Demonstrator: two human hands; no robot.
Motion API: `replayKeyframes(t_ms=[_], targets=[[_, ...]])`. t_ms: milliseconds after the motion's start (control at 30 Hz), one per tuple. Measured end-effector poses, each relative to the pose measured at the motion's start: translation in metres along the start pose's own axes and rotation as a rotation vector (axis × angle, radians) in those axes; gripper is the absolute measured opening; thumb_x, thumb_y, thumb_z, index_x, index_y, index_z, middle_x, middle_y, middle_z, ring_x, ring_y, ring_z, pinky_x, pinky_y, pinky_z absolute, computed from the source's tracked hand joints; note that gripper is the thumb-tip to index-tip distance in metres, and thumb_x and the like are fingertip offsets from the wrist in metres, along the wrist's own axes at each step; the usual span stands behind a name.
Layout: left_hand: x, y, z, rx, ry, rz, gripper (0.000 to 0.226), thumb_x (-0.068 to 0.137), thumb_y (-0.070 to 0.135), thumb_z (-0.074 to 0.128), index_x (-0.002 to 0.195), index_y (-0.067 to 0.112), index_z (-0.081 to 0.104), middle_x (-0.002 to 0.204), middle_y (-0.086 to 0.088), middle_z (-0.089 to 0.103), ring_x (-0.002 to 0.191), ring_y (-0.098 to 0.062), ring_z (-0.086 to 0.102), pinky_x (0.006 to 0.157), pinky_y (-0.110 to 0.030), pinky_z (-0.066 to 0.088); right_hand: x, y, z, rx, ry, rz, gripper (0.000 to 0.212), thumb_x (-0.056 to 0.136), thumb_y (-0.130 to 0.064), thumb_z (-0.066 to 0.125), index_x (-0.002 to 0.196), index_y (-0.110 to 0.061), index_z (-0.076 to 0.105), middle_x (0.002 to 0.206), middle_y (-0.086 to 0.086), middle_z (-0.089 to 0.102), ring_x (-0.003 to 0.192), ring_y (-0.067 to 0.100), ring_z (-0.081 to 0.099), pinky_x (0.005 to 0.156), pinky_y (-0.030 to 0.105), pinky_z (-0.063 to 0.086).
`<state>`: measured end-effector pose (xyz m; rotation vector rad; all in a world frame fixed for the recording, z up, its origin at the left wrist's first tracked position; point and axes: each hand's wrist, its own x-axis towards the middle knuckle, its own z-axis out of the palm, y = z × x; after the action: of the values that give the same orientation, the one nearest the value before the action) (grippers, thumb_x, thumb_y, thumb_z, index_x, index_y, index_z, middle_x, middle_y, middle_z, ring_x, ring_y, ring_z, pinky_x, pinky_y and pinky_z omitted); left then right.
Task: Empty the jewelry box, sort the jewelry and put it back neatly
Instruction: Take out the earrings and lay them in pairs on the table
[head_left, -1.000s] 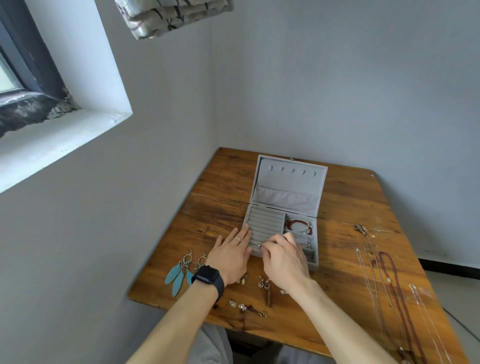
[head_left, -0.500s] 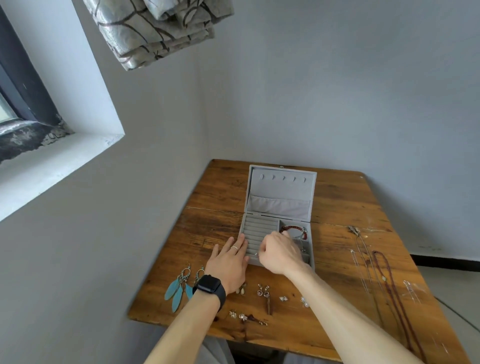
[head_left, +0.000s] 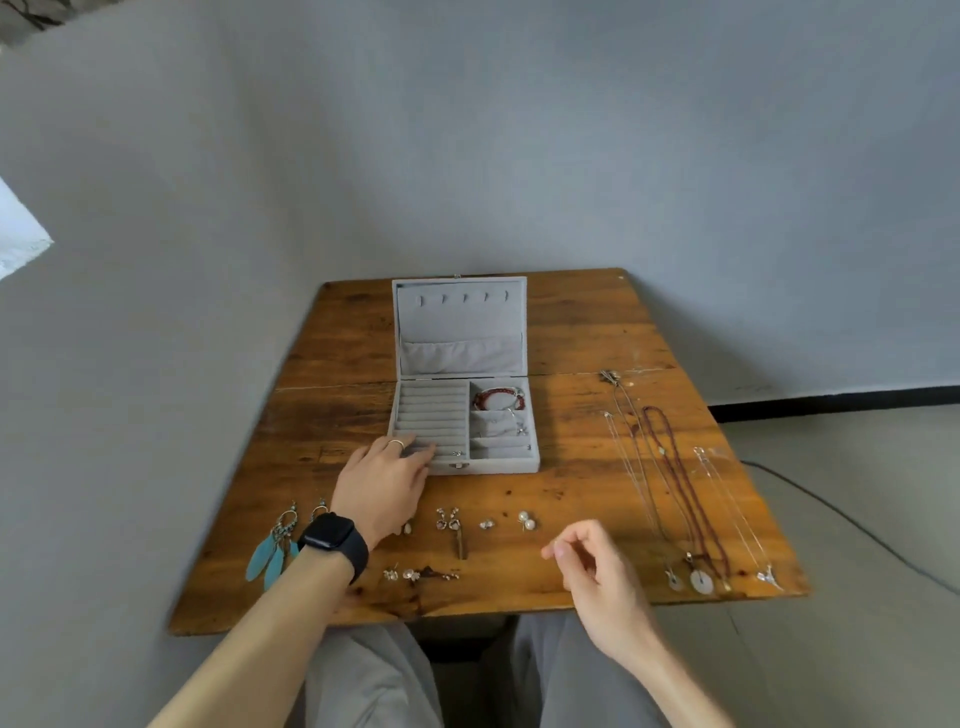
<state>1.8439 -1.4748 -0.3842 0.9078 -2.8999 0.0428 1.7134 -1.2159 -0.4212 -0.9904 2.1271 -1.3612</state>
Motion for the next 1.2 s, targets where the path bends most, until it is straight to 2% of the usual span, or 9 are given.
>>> replayKeyframes(t_ms=[200,333,467,667,800,867,1000,1100,1200], targets=[[0.01,0.012,-0.017,-0.016,0.028,-0.023,0.031,0.101,0.033,0.048,0.12,0.025,0.07,0.116,0.002,0.069,0.11,-0.02,0.059,0.086,-0.037,0.051,0.003,0.008,-0.001,0.076,0.041,0.067,0.011,0.1,-0.02,0.055,0.091,-0.027,0.055,0.096,-0.021,0.067,0.074,0.002,0.061,0.063,0.016,0.047],[0.025,0.012,-0.028,0.022,-0.061,-0.05,0.03,0.099,0.036,0.045,0.094,0.027,0.073,0.094,0.004,0.069,0.079,-0.015,0.061,0.058,-0.026,0.044,0.003,0.01,-0.001,0.05,0.013,0.06,0.008,0.098,-0.026,0.057,0.092,-0.031,0.056,0.096,-0.026,0.066,0.088,-0.004,0.062,0.071,0.008,0.047],[0.042,0.011,-0.039,0.048,-0.193,-0.057,0.019,0.098,0.036,0.057,0.106,0.032,0.073,0.102,0.006,0.071,0.086,-0.015,0.065,0.062,-0.026,0.048,0.005,0.01,-0.006,0.091,-0.003,0.077,0.007,0.093,-0.03,0.064,0.089,-0.03,0.059,0.092,-0.022,0.068,0.091,-0.005,0.061,0.07,0.003,0.044],[0.066,0.017,-0.05,0.1,-0.351,-0.089,0.008,0.09,0.033,0.07,0.097,0.031,0.073,0.096,0.007,0.067,0.085,-0.016,0.062,0.068,-0.029,0.052,0.004,0.007,-0.007,0.119,-0.01,0.066,0.01,0.085,-0.034,0.071,0.083,-0.033,0.062,0.088,-0.015,0.068,0.086,0.001,0.063,0.07,0.01,0.049],[0.079,0.02,-0.044,0.2,-0.48,-0.071,0.018,0.096,0.028,0.061,0.109,0.021,0.07,0.108,0.0,0.068,0.101,-0.021,0.065,0.086,-0.034,0.056,0.003,0.007,-0.008,0.161,-0.015,0.081,0.011,0.085,-0.039,0.07,0.092,-0.043,0.062,0.093,-0.019,0.069,0.088,-0.004,0.063,0.069,0.009,0.047],[0.082,0.022,-0.039,0.249,-0.501,-0.059,0.023,0.099,0.028,0.055,0.113,0.016,0.068,0.11,-0.002,0.067,0.103,-0.022,0.065,0.089,-0.036,0.055,0.002,0.008,-0.007,0.135,-0.04,0.048,0.011,0.088,-0.039,0.068,0.098,-0.044,0.065,0.099,-0.025,0.069,0.095,-0.007,0.063,0.074,0.008,0.048],[0.071,0.015,-0.045,0.1,-0.403,-0.085,0.022,0.099,0.032,0.055,0.109,0.017,0.067,0.108,-0.002,0.065,0.094,-0.02,0.064,0.083,-0.037,0.057,0.001,0.011,-0.004,0.086,-0.027,-0.041,0.015,0.094,-0.03,0.066,0.102,-0.042,0.07,0.101,-0.03,0.069,0.1,-0.007,0.063,0.08,0.008,0.049],[0.038,0.005,-0.053,-0.251,-0.169,-0.121,0.011,0.099,0.032,0.056,0.101,0.022,0.061,0.104,0.001,0.06,0.087,-0.014,0.06,0.078,-0.039,0.057,0.0,0.013,-0.002,0.043,-0.014,-0.083,0.015,0.094,-0.03,0.065,0.1,-0.043,0.07,0.102,-0.033,0.067,0.099,-0.007,0.062,0.076,0.007,0.048],[-0.015,0.012,-0.05,-0.418,0.01,-0.119,0.005,0.098,0.034,0.057,0.098,0.03,0.059,0.103,0.012,0.054,0.091,-0.008,0.056,0.077,-0.035,0.055,-0.002,0.016,0.004,0.003,0.003,-0.11,0.013,0.094,-0.031,0.066,0.099,-0.04,0.072,0.1,-0.028,0.067,0.098,-0.003,0.061,0.073,0.008,0.048]])
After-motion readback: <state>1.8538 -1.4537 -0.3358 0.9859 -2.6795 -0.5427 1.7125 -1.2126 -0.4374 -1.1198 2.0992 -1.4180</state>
